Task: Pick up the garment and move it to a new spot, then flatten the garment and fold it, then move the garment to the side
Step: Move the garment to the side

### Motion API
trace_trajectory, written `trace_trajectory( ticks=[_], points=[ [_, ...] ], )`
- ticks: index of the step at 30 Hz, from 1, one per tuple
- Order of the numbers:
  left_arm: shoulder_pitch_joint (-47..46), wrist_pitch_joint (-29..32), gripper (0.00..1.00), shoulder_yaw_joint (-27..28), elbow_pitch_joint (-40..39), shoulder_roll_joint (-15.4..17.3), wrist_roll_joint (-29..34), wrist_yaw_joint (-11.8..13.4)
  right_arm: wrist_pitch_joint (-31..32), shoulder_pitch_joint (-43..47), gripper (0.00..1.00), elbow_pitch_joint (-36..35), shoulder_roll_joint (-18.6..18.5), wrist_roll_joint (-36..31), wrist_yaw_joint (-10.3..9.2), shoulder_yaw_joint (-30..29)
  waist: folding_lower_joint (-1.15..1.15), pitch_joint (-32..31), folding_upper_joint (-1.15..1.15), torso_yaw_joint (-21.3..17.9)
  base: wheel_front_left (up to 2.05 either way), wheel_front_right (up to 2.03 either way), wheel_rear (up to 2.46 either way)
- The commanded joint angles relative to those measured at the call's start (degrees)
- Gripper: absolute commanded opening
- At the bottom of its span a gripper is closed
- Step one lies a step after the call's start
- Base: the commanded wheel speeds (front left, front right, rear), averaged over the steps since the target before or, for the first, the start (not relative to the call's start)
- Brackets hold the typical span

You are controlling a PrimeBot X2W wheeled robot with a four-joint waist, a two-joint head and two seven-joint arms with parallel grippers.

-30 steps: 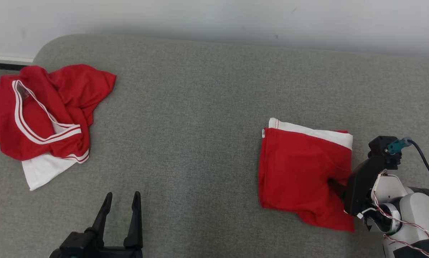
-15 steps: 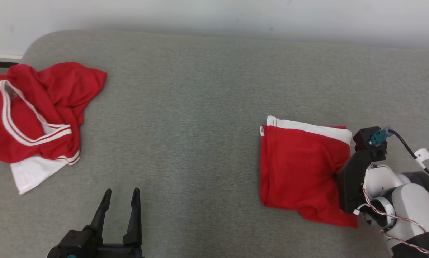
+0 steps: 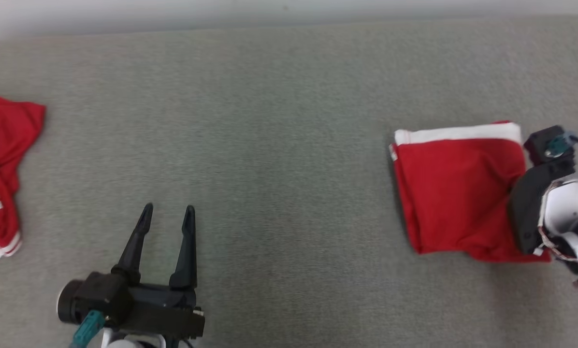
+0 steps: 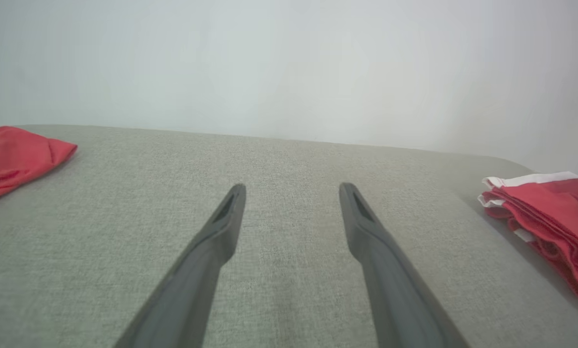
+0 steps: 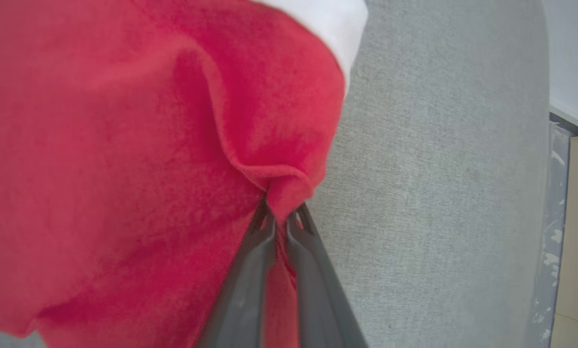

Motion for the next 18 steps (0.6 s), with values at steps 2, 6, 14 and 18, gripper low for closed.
trace_trajectory(
  ticks=[2, 6, 14, 18],
  points=[
    [-1.8, -0.2, 1.00, -0.7, -1.2, 0.8, 0.7, 0.1, -2.0, -1.7, 0.00, 0.9, -1.9, -0.2, -0.15, 0.3, -0.01, 4.9, -0.01, -5.4, 0.00, 0.00, 0.00],
    [-3.7, -0.2, 1.00, -2.2, -2.4, 1.8, 1.1, 0.1, -6.3, -3.7, 0.00, 3.1, -5.1, -0.2, -0.15, 1.3, -0.01, 7.1, -0.01, -7.3, 0.00, 0.00, 0.00],
    [-6.2, -0.2, 1.00, -4.9, -5.5, 3.7, 2.4, 0.1, -16.3, -7.8, 0.00, 9.4, -10.1, -0.8, -0.16, 1.1, -0.01, 12.0, -0.01, -9.4, 0.00, 0.00, 0.00],
    [-7.0, -0.2, 1.00, -6.0, -7.6, 5.1, 2.8, 0.1, -21.1, -10.2, 0.00, 12.0, -11.8, -2.3, -0.16, 0.3, -0.01, 14.5, -0.01, -10.7, 0.00, 0.00, 0.00]
  ],
)
